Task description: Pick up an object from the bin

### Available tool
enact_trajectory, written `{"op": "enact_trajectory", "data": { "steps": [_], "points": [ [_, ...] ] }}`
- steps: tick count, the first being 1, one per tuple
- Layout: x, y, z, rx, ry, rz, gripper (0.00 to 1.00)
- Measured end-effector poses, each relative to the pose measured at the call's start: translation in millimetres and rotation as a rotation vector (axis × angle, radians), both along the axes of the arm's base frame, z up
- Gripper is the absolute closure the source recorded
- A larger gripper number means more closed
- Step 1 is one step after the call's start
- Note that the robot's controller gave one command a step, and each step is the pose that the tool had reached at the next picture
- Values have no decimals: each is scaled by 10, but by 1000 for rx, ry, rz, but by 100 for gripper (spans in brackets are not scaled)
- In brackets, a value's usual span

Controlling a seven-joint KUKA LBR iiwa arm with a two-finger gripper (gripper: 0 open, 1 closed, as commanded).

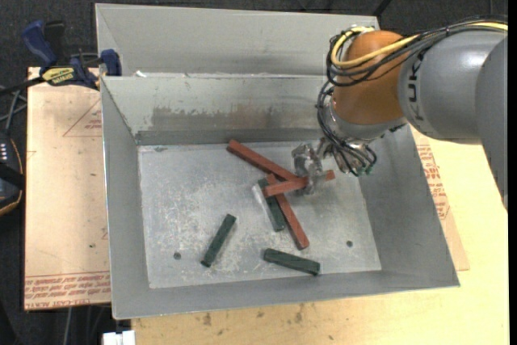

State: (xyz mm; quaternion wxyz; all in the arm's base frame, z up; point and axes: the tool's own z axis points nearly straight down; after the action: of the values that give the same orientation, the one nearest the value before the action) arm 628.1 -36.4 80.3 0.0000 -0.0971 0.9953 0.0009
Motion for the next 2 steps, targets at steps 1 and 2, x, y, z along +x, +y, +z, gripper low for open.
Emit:
{"op": "enact_trajectory", "data": {
  "steps": [1, 2],
  "points": [
    [-20, 4, 189, 0, 7, 0, 100],
    [1, 3, 397, -1, 0, 0, 100]
  ]
}}
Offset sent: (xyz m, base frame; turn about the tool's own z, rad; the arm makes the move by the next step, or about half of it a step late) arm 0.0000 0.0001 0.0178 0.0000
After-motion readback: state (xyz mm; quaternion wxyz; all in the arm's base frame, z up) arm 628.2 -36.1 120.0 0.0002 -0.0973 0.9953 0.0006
